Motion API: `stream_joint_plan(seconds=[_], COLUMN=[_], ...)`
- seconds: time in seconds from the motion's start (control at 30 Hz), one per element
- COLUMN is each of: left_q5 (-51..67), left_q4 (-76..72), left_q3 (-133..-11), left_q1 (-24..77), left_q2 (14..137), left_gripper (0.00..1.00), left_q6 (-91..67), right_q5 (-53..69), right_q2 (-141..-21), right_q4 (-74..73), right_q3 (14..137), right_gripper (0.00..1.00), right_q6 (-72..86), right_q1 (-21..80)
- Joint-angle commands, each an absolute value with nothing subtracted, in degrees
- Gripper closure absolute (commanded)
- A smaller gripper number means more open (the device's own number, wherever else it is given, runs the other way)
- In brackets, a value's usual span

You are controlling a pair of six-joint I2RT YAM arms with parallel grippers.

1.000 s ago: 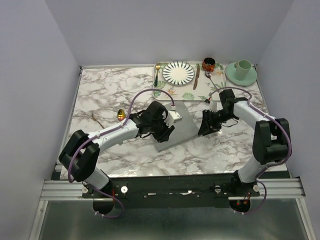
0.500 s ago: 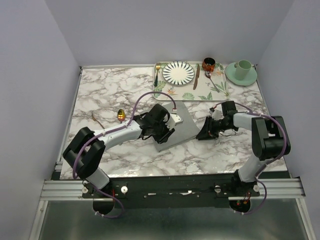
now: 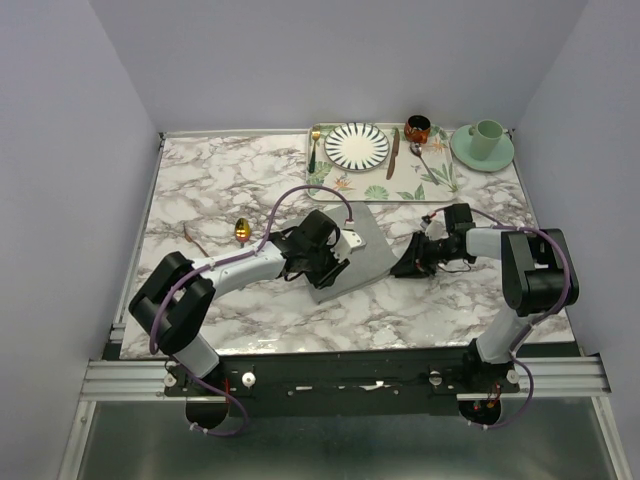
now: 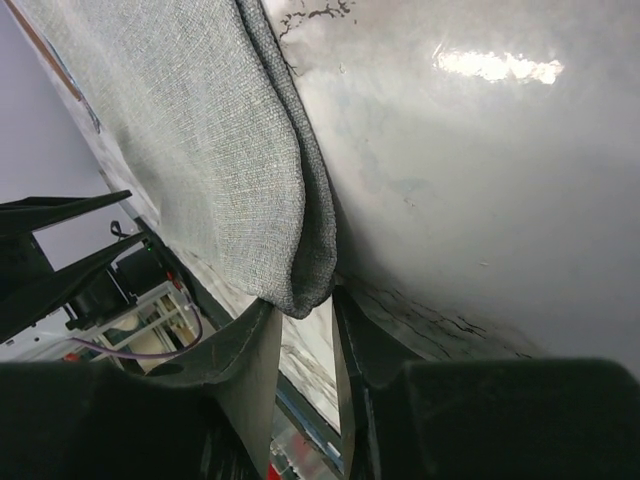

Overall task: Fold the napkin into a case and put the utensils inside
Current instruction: Smooth out the lower triangle-folded napkin at the center of the board.

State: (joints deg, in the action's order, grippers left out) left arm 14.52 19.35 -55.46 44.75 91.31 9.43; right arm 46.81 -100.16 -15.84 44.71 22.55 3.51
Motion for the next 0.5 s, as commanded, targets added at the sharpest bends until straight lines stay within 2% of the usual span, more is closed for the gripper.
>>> stream_joint_plan(seconds=[0.0, 0.2, 0.33, 0.47], left_q5=[13.5, 13.6, 13.7, 13.6], left_q4=[18.7, 18.6, 18.5, 18.7], left_q3=[-54.8, -54.7, -54.8, -55.0], left_q1=[45.4, 45.4, 45.4, 45.4], left_q2=[92.1, 92.5, 92.5, 92.6], left_gripper=[0.57, 0.57, 0.57, 0.57], left_q6=[10.7, 10.6, 10.6, 11.1], right_q5=[46.8, 48.4, 49.7, 49.0], right_q2=[-99.9, -99.6, -99.8, -99.4], right_q4=[-14.0, -14.0, -14.1, -14.2], right_q3=[43.0, 42.6, 42.7, 42.5], right_gripper=[0.63, 0.6, 0.55, 0.55], right_q6=[22.8, 22.6, 22.4, 22.3], right_q1=[2.7, 2.3, 2.2, 2.0])
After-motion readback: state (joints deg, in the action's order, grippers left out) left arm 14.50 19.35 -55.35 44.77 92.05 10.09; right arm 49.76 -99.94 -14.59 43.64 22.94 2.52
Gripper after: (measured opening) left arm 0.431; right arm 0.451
